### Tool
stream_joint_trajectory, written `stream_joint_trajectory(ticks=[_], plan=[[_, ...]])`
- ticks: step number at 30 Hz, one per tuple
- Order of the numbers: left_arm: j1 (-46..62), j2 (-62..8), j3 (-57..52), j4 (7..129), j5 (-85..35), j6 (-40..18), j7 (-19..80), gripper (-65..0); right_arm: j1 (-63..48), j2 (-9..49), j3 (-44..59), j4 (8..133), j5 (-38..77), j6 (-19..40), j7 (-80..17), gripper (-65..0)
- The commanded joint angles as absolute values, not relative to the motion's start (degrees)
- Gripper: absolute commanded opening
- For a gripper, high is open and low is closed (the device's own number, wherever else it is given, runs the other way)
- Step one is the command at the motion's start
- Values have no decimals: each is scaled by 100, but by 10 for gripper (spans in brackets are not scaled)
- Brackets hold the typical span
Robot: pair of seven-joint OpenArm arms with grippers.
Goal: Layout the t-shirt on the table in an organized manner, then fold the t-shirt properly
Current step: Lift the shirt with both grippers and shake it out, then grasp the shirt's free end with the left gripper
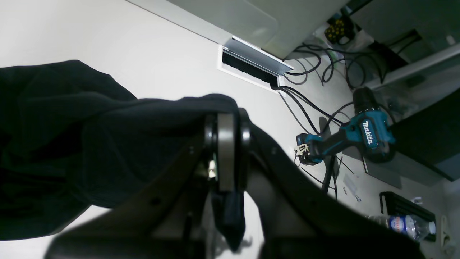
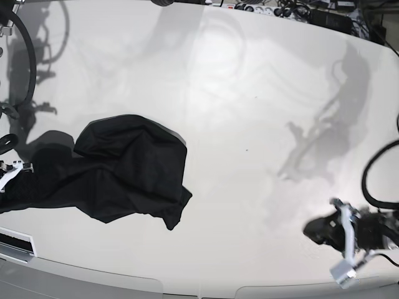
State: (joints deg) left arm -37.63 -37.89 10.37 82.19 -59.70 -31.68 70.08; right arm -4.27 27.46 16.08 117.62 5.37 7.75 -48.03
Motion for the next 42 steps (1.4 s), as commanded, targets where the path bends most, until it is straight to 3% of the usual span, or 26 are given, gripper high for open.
stream_joint_trajectory(ticks=[1,3,5,10,20,34,42], plan=[[-3750,-3800,967,8232,-6077,-3120,6908,-384,-331,2858,1653,11848,475,738,-4648,-650],[-3332,-3603,965,8211,-6077,-3079,6906,-220,-331,2858,1653,11848,475,738,-4648,-650],[-2945,-3352,967,8211,-6075,-3079,6908,-168,-331,2858,1653,11848,478,738,-4646,-650],[-2191,-2547,967,8211,-5839,-3173,6716,-169,-331,2858,1653,11848,650,751,-4644,-650],[-1546,-1142,967,8147,-3662,-2961,5439,-169,-329,2860,1653,11848,729,886,-4626,-650],[-2005,-266,967,6128,-2836,-3022,3951,-169,-316,2860,1653,11848,731,884,-4626,-650],[-2005,93,972,5610,-2386,-3035,3336,-169,-318,2860,1653,11848,731,884,-4626,-650]])
